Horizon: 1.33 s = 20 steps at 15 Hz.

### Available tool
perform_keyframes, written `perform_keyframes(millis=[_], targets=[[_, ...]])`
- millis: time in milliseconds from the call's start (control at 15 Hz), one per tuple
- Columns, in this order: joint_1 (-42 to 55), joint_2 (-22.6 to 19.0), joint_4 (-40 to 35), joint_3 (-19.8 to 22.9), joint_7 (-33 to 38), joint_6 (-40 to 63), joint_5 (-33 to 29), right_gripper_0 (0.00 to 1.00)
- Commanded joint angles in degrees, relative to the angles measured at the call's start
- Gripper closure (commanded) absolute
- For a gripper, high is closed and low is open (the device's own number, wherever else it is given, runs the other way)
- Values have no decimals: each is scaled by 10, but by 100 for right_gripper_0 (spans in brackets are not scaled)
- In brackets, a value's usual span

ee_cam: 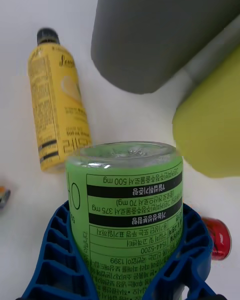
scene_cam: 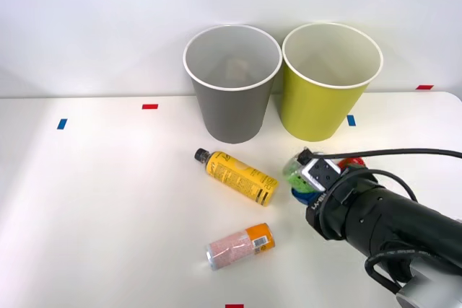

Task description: Put cans in the gray bin, plastic bottles in the light green bin

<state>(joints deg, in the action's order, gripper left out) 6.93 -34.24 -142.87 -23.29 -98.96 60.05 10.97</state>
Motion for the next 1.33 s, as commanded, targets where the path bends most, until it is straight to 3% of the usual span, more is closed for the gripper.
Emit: perform_keyframes(millis=[67, 533, 733, 1000, 1333], targets=[[7, 44, -1, 40, 17, -75, 71, 100], [8, 136, -1, 120, 21, -198, 192, 100], [-10, 162, -1, 162, 10, -240, 277, 100], [-72, 211, 10, 196, 12, -240, 280, 100], [-213, 255, 146, 263, 2, -240, 274, 100]])
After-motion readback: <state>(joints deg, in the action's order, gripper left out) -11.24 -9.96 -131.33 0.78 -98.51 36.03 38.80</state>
